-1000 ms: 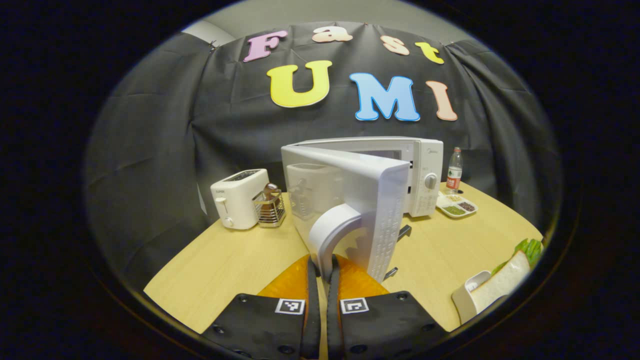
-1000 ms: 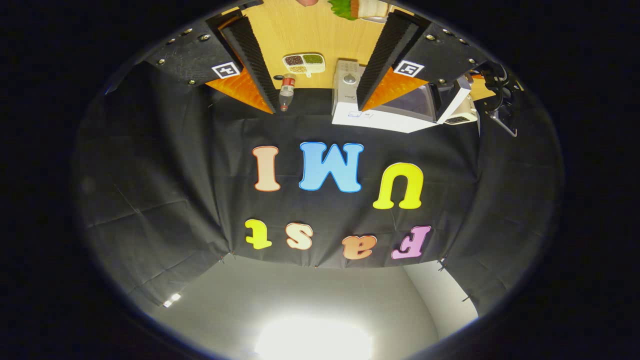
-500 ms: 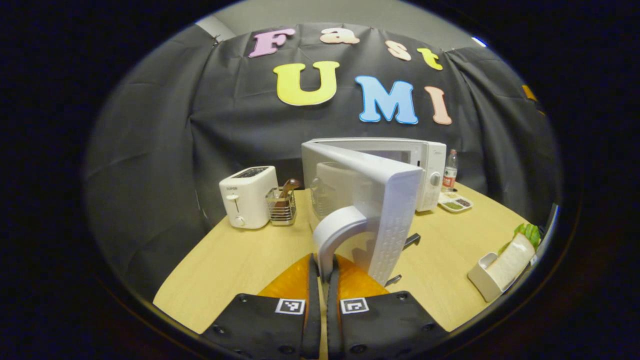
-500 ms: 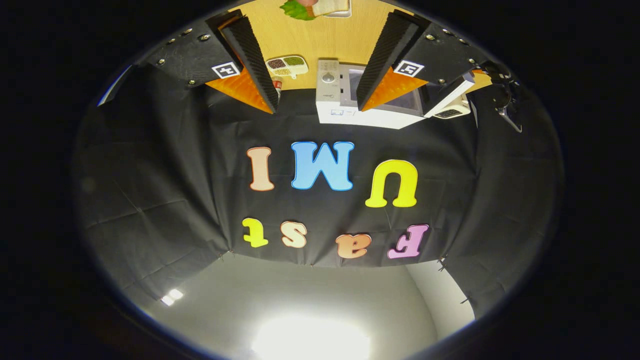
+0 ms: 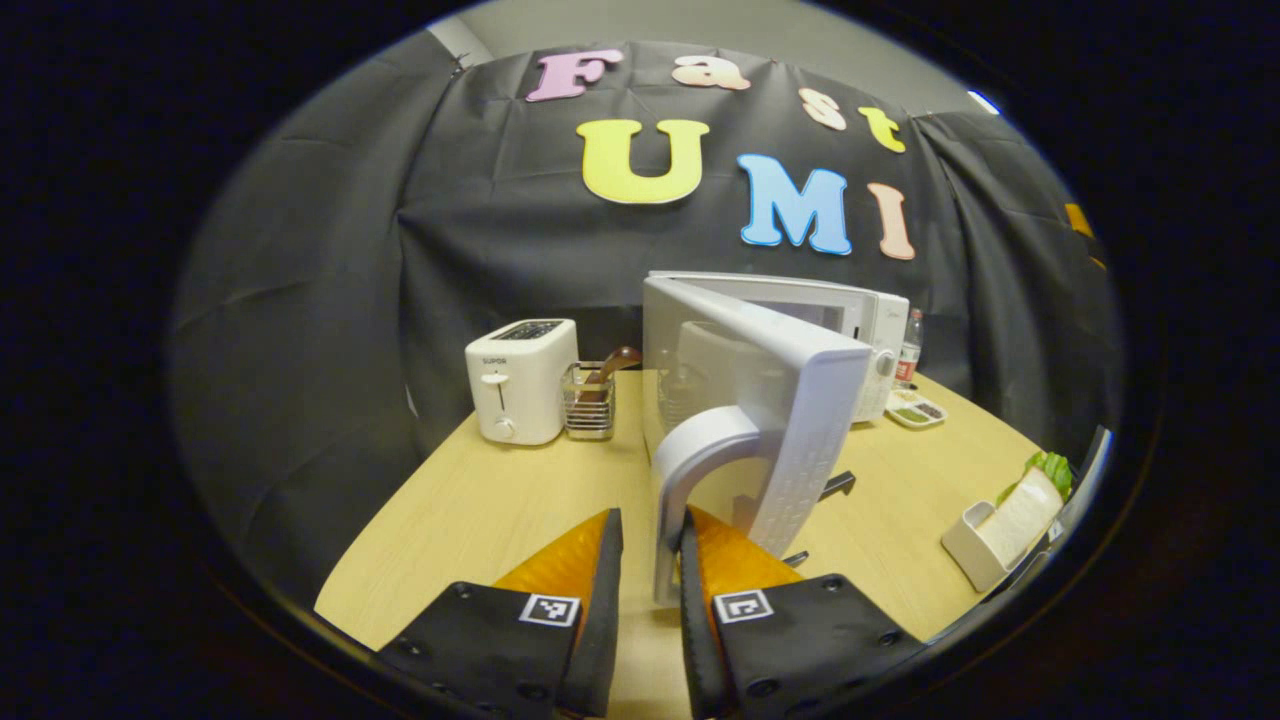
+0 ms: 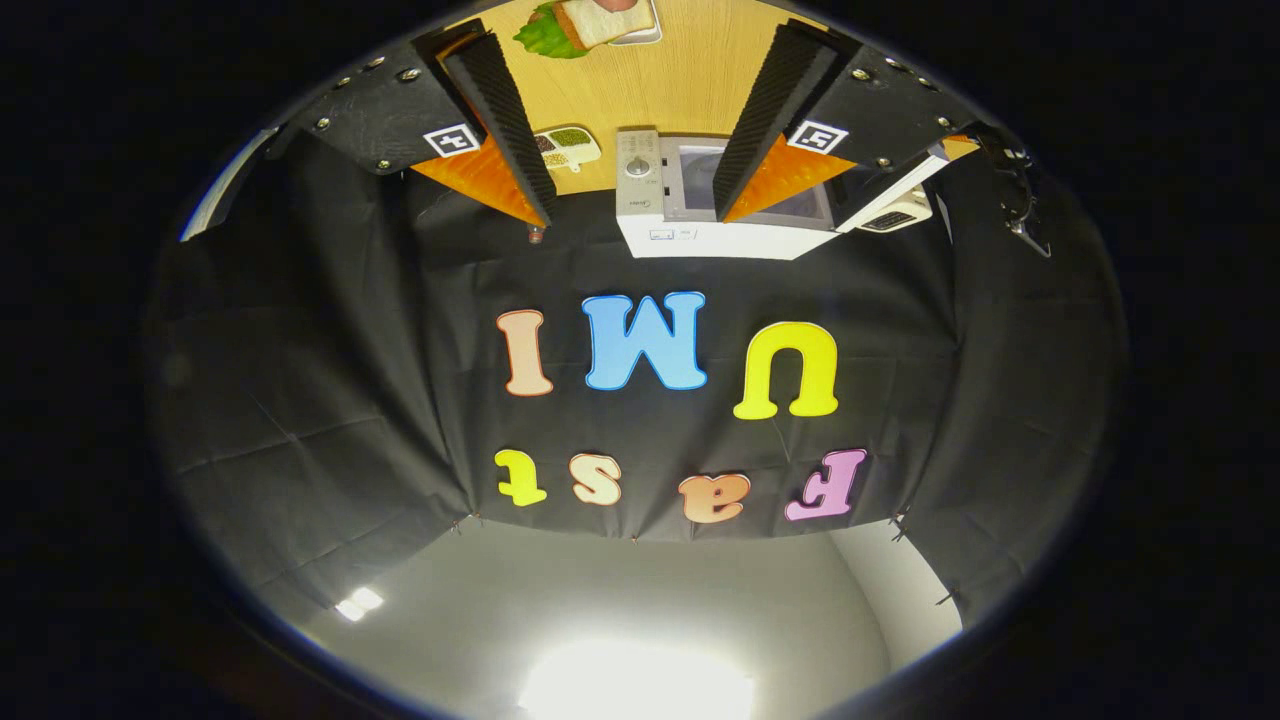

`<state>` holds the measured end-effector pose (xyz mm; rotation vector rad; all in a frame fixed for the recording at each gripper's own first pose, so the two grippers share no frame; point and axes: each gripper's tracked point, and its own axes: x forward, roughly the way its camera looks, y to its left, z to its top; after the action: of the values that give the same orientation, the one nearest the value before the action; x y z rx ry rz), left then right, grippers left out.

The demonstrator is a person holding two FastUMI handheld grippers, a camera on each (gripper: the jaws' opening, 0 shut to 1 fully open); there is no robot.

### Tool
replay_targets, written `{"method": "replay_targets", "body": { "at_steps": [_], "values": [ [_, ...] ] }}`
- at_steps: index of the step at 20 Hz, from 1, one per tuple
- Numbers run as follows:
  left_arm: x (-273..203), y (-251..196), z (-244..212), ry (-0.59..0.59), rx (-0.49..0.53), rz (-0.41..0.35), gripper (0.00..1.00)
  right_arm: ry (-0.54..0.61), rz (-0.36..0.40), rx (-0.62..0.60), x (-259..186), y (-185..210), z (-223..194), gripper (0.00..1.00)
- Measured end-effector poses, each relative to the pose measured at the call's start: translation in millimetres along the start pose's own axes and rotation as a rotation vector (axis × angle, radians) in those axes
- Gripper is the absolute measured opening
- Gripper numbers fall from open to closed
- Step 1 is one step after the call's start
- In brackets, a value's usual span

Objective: Open the microwave oven with the left hand, put the food in, and close the microwave oven.

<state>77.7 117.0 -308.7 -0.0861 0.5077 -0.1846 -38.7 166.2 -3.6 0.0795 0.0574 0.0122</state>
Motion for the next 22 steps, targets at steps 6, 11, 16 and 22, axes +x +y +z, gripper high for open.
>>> {"method": "replay_targets", "body": {
  "at_steps": [6,11,16,22],
  "values": [
    [-52.5,8.0,25.3,-0.085,0.037,0.082,0.73,0.035,0.057,-0.001,12.2,-12.3,-7.6,0.95],
    [-110.0,1.1,84.4,-0.226,0.0,0.157,1.0,0.183,0.157,0.041,27.9,-34.5,-38.3,0.96],
    [-151.6,-8.6,138.2,-0.348,-0.073,0.21,0.96,0.413,0.247,0.121,33.8,-52.1,-97.0,0.97],
    [-191.2,-18.4,180.7,-0.449,-0.061,0.268,0.99,0.626,0.307,0.15,31.0,-67.9,-164.7,0.96]
  ]
}}
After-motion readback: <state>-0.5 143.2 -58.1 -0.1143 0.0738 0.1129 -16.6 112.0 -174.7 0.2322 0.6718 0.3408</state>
